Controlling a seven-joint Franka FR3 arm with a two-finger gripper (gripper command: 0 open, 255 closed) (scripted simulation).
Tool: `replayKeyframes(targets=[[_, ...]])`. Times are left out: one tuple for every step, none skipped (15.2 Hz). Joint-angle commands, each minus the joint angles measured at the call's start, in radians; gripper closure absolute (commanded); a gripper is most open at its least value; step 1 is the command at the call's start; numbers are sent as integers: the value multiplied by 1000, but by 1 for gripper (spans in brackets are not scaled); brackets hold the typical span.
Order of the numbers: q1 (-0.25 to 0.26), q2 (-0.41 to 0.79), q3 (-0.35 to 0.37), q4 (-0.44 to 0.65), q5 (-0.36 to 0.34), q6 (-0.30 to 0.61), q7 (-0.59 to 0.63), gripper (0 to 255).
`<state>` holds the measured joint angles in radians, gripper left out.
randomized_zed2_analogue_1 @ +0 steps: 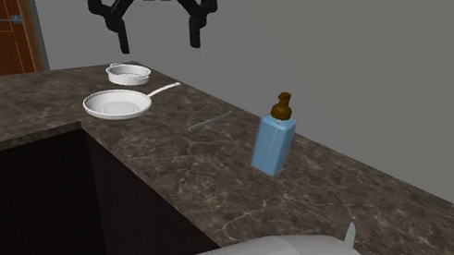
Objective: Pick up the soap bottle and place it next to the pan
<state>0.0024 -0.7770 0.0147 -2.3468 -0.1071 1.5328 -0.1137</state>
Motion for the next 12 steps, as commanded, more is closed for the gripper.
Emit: replayKeyframes(targets=[[0,0,0,0,0,0,0,0],[-6,9,-20,-8,-16,22,-22,0],[-13,19,-40,-14,-31,44,-44,0],[-19,30,-60,-19,-46,66,-66,0],[-25,43,-80,-23,-60,89,-88,0],[-31,57,-100,-25,-74,112,-109,0],[-38,73,-120,-26,-87,135,-131,0],[-43,90,-140,-26,-99,158,-152,0],[-49,108,-160,-24,-111,181,-173,0],[-54,128,-181,-22,-122,205,-194,0],[-58,149,-200,-17,-131,228,-215,0],[-63,171,-220,-12,-140,252,-235,0]])
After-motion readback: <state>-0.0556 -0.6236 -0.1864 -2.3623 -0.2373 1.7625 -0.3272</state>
